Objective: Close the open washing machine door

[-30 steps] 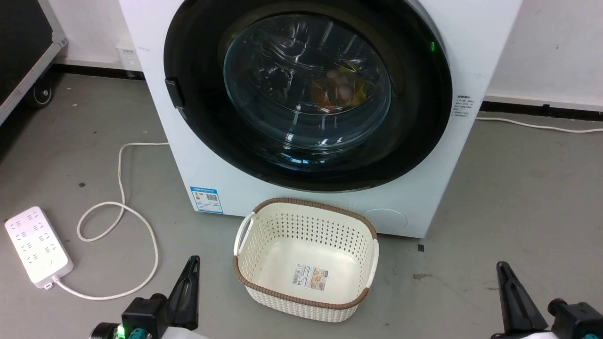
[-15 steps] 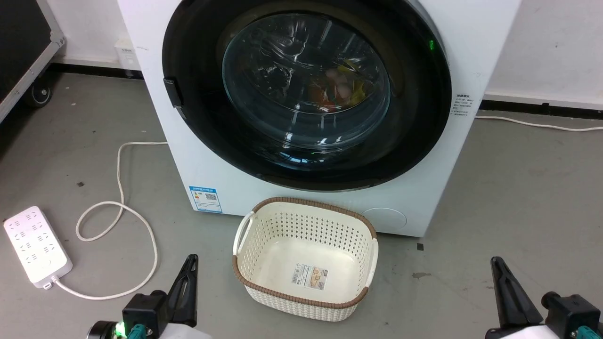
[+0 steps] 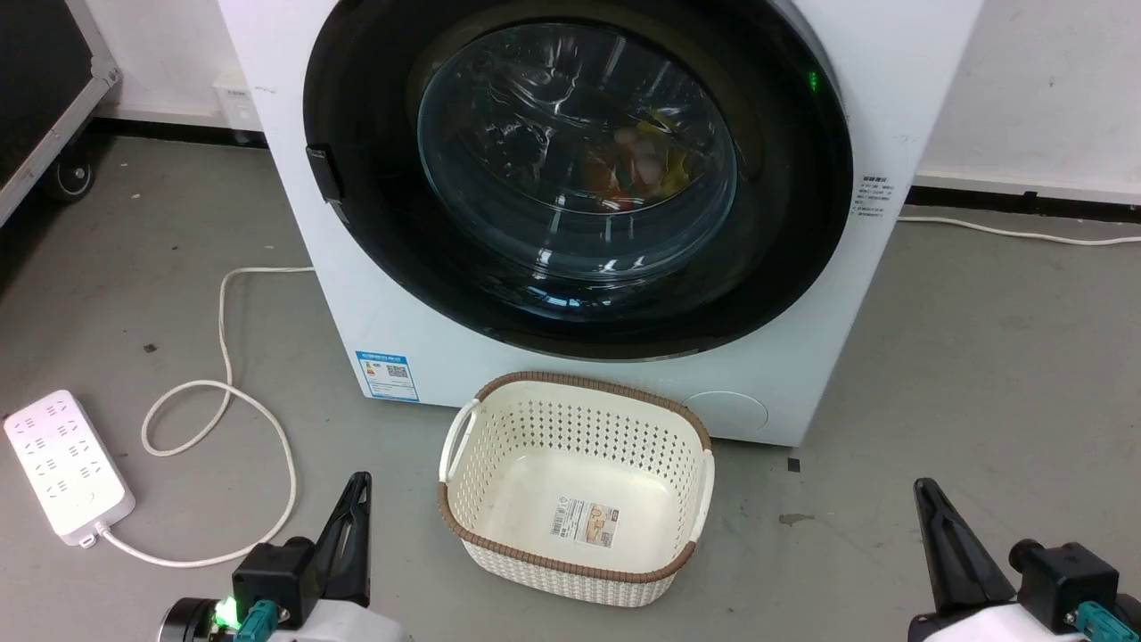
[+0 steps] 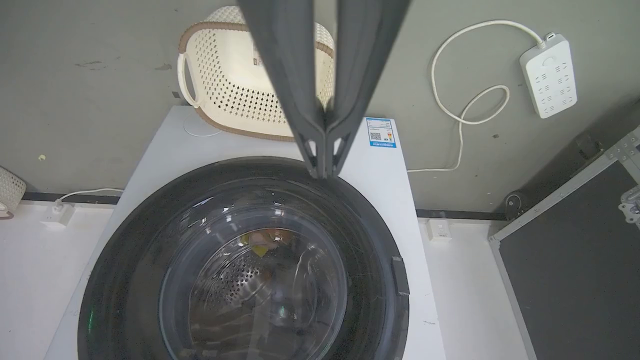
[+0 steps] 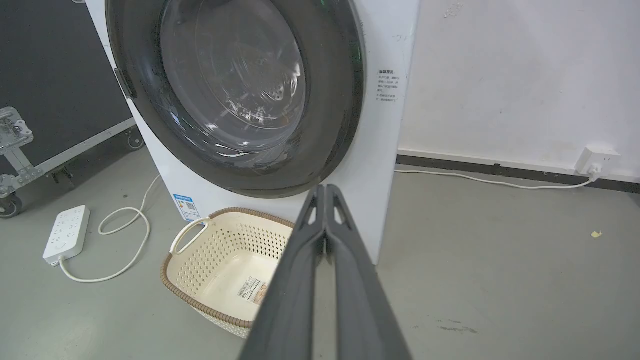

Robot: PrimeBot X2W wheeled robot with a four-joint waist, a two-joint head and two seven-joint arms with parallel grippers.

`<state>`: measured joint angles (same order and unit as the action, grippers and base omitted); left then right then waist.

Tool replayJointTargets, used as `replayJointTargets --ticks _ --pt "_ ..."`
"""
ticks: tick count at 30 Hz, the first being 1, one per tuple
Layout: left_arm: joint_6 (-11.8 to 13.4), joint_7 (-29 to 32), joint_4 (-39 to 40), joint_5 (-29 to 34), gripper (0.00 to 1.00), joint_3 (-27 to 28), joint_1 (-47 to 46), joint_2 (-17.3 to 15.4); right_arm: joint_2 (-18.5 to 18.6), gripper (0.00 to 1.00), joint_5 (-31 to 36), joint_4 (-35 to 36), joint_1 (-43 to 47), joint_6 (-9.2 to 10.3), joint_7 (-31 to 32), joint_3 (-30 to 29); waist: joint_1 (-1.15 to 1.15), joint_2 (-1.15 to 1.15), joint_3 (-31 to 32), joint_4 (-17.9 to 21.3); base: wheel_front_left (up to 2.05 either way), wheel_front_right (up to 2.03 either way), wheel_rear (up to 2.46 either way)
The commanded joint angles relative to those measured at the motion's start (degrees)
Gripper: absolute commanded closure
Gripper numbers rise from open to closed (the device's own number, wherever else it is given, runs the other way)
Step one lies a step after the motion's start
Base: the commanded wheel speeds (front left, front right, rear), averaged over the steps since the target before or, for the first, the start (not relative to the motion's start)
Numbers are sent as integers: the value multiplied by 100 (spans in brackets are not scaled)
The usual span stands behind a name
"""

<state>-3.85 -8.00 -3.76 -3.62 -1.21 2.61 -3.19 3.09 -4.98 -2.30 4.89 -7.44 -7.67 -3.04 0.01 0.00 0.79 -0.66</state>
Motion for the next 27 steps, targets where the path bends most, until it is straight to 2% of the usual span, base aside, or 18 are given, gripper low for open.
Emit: replayJointTargets --ticks 1,27 --pt "38 42 45 28 100 9 -64 0 -10 100 47 44 -91 -2 22 19 0 0 -1 1 0 0 0" --pt "177 347 178 162 100 54 -143 13 -15 100 228 119 -251 -3 321 133 0 0 -32 27 0 0 0"
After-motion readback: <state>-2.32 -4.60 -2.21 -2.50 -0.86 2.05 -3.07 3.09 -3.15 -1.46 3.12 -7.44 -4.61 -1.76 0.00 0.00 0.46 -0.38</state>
